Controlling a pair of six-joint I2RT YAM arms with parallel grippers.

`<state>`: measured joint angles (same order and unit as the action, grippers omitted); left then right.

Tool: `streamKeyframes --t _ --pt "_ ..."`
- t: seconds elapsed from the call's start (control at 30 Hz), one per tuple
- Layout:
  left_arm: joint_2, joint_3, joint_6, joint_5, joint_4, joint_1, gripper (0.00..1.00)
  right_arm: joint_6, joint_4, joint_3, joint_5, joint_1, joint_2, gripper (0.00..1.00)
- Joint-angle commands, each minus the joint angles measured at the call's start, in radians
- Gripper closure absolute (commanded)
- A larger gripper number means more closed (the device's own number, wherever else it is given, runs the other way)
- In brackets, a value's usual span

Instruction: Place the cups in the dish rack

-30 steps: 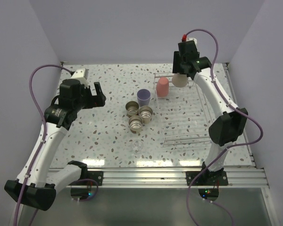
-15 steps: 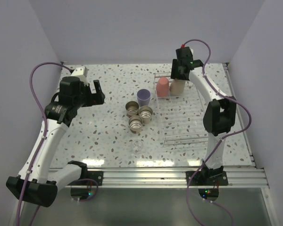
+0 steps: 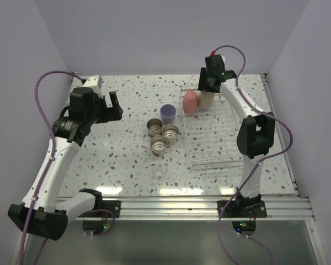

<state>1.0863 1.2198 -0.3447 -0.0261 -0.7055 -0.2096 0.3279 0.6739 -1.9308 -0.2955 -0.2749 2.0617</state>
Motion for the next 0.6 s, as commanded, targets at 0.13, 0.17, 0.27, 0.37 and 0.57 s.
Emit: streamKeyframes --t 0.13,0.17,0.27,0.37,0.57 --pt "0.001 0.041 0.018 0.021 0.009 0.007 0.0 0.002 -0.034 0.061 0.001 -0.003 -0.026 0.56" --pt "0.001 0.038 0.018 0.022 0.011 0.007 0.0 0.0 -0.034 0.07 -0.001 -0.001 -0.028 0.51" --pt "0.003 0.035 0.015 0.044 0.018 0.007 0.0 -0.004 -0.028 0.075 0.001 -0.003 -0.035 0.31" --pt "0.007 0.04 0.012 0.057 0.027 0.007 0.0 -0.004 -0.019 0.069 0.002 -0.003 -0.044 0.16" --pt "0.007 0.049 0.004 0.098 0.028 0.007 0.0 -0.001 0.004 0.062 0.015 -0.001 -0.087 0.02"
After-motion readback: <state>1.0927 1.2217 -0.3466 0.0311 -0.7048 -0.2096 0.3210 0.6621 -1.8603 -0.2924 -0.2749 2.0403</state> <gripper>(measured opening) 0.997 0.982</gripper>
